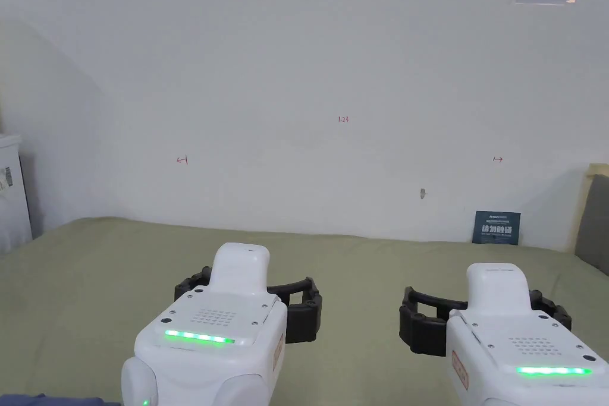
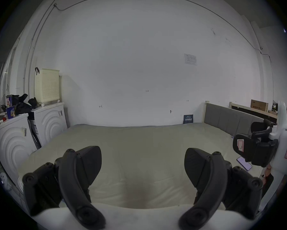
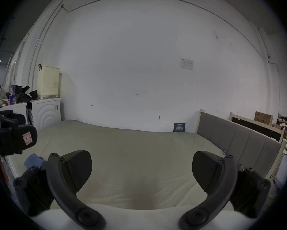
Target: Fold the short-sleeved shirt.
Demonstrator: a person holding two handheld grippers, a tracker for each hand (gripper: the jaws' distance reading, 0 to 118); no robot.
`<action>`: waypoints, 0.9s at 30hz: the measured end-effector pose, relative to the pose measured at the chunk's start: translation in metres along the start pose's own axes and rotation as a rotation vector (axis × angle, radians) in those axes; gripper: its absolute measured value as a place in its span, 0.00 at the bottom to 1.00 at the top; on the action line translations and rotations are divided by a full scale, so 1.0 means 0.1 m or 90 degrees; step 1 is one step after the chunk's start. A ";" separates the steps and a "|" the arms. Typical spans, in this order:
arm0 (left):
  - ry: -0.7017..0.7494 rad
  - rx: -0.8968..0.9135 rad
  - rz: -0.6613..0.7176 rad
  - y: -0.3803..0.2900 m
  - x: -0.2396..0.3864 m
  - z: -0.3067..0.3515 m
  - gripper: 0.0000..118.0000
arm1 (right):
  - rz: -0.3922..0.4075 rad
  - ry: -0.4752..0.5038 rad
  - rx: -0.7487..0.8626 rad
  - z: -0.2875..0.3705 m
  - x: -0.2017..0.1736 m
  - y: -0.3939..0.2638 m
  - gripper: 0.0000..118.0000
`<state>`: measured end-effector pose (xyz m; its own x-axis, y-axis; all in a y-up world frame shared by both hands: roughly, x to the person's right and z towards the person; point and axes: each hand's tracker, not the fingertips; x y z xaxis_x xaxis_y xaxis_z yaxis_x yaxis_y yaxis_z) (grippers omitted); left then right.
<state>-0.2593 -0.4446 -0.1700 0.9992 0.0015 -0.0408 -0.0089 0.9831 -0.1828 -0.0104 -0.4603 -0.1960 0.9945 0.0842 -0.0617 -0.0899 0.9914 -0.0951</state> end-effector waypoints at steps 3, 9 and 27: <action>-0.001 0.000 0.002 0.01 0.00 0.00 0.90 | 0.003 -0.004 0.011 0.01 0.01 -0.01 0.99; -0.003 -0.002 -0.001 0.02 0.01 0.01 0.90 | -0.035 0.002 -0.022 0.02 0.09 0.11 1.00; 0.005 0.004 0.001 0.05 -0.01 0.04 0.90 | -0.005 0.021 0.009 0.10 0.09 0.12 1.00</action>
<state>-0.2598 -0.4390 -0.1668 0.9988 0.0015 -0.0488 -0.0101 0.9841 -0.1771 -0.0017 -0.4468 -0.1881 0.9929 0.0730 -0.0937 -0.0807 0.9934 -0.0817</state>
